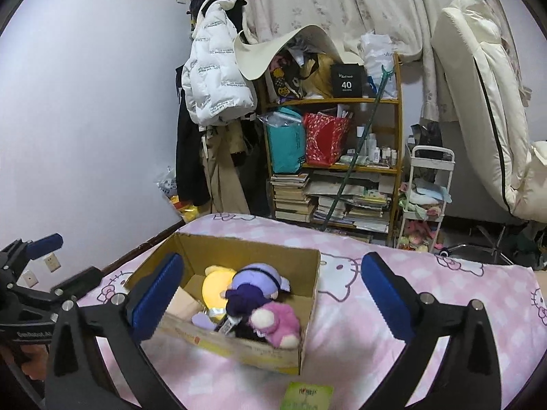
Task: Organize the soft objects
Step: 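Release the black tissue pack into the box with the left tool while the right tool drops the doll in, then lower the right tool onto the green tissue pack and close it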
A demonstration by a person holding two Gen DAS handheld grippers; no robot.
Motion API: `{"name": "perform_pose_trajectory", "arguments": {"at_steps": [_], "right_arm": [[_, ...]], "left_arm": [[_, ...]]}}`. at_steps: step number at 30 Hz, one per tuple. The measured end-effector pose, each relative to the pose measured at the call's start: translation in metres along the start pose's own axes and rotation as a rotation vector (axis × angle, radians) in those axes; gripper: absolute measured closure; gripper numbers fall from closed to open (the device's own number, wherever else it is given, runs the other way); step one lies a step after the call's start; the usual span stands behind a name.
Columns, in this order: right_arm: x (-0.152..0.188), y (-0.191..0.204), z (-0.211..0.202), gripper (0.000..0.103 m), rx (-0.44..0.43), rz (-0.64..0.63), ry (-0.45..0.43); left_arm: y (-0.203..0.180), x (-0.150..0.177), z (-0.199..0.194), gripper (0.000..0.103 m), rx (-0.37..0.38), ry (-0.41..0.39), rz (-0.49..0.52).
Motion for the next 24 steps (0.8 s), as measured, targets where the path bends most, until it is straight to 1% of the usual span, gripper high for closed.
{"name": "perform_pose_trajectory", "arguments": {"at_steps": [3, 6, 9, 12, 17, 19, 24], "right_arm": [[0.005, 0.001, -0.007, 0.000, 0.029, -0.028, 0.009], [0.010, 0.001, -0.012, 0.000, 0.035, -0.028, 0.017], [0.014, 0.000, -0.016, 0.000, 0.039, -0.026, 0.033], [0.018, -0.001, -0.018, 0.000, 0.044, -0.019, 0.051], [0.029, -0.003, -0.022, 0.000, 0.053, -0.021, 0.079], [0.035, -0.005, -0.020, 0.000, 0.054, -0.023, 0.098], [0.051, -0.012, -0.008, 0.000, 0.054, -0.010, 0.171]], "left_arm": [[0.003, 0.005, -0.015, 0.002, -0.019, -0.009, -0.002], [0.006, 0.009, -0.032, 0.002, -0.051, -0.023, 0.007], [0.007, 0.008, -0.041, 0.002, -0.040, -0.024, 0.004], [0.012, 0.010, -0.048, 0.002, -0.050, -0.028, -0.003], [0.017, 0.015, -0.054, 0.002, -0.055, -0.035, -0.016], [0.018, 0.014, -0.051, 0.002, -0.075, -0.032, -0.017], [0.024, 0.015, -0.047, 0.002, -0.063, -0.028, -0.053]]}}
Point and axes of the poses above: each gripper's, at about its wrist camera, not at the fingertips, and z roughly the way its jaws point, y to its left, x to its underside, the point moved 4 cm from there along z, roughly the way its jaws point, and after that the axes turned 3 degrees about z, right-handed, at the moved point
